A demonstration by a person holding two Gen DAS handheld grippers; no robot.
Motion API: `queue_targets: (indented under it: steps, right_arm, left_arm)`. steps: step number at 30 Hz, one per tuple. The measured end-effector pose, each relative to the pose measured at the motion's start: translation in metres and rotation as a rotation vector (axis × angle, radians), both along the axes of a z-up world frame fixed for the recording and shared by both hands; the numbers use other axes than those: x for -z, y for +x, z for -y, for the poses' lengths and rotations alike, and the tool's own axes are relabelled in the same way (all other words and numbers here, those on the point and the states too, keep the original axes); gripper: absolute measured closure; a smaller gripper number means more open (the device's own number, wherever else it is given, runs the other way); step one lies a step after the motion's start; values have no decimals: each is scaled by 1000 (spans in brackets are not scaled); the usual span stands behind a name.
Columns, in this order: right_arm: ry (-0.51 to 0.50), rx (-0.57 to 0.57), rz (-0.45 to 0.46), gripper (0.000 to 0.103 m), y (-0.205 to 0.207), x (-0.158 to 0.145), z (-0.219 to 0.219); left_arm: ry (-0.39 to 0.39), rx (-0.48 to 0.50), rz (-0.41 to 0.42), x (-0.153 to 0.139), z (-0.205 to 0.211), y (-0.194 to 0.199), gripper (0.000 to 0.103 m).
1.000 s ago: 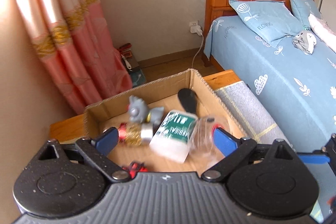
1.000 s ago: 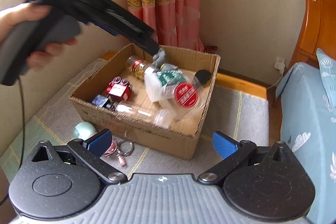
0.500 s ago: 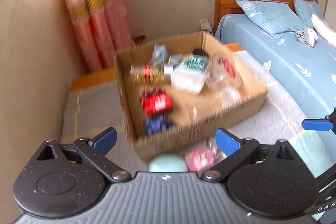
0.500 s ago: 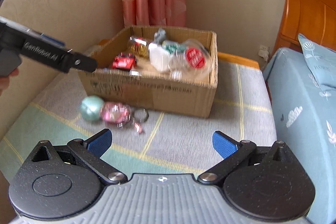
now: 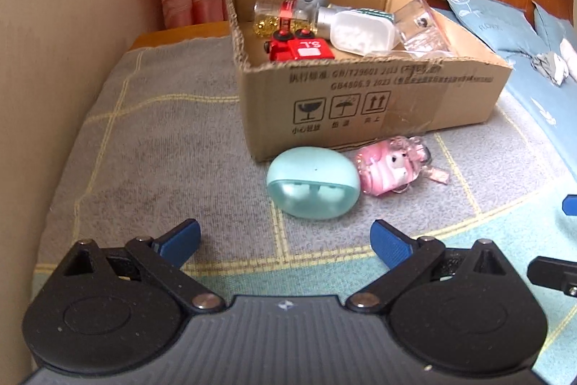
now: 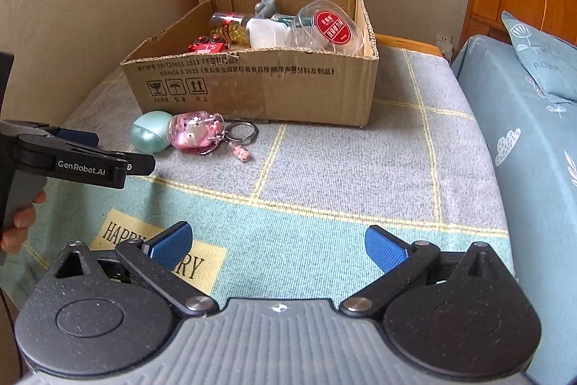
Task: Organize rigid objects
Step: 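Move the left tool to the teal round case while the right tool approaches the pink keychain, then grasp the teal case with the left tool while the right tool grasps the pink keychain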
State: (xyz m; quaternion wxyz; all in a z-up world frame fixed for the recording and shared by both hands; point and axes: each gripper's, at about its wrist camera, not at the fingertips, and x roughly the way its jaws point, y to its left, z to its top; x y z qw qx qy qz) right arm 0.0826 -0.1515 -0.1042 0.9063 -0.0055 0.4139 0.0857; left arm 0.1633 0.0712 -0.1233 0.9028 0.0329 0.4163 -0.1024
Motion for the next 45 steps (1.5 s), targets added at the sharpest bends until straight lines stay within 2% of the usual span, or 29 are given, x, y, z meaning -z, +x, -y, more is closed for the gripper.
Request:
queue_targets:
  steps: [3, 6, 9, 14, 16, 23, 29, 31, 33, 37, 41, 45]
  right_arm:
    - [-1, 2, -2, 0, 1, 2, 1]
    - [-6, 5, -12, 0, 4, 5, 1]
    - [-5, 4, -32, 0, 8, 12, 2]
    - [-12, -14, -55, 0, 11, 20, -3]
    - [-22, -27, -59, 0, 13, 22, -6]
    - [-95, -73, -36, 0, 15, 26, -25]
    - [-94, -114, -21, 0, 23, 26, -39]
    - [-96, -120, -16, 0, 29, 26, -44]
    - [-102, -126, -2, 0, 37, 25, -49]
    - [-102, -131, 48, 0, 52, 20, -57]
    - [-90, -120, 85, 0, 67, 12, -61]
    - [-81, -140, 105, 0, 78, 9, -74]
  left_arm:
    - [2, 4, 21, 4, 1, 2, 4]
    - [22, 49, 44, 6, 7, 6, 7]
    - [13, 87, 56, 3, 11, 10, 17]
    - [2, 114, 74, 1, 16, 14, 29]
    - [1, 127, 79, -1, 17, 14, 43]
    - [7, 69, 68, -2, 12, 3, 43]
    - [5, -52, 59, -1, -17, -23, 43]
    - [-7, -54, 64, -2, -24, -32, 42]
    - [28, -71, 67, -2, -24, -37, 42]
    - [48, -100, 56, -1, -28, -37, 18]
    - [22, -109, 45, -1, -39, -39, 18]
    - [5, -97, 50, -6, -43, -42, 7]
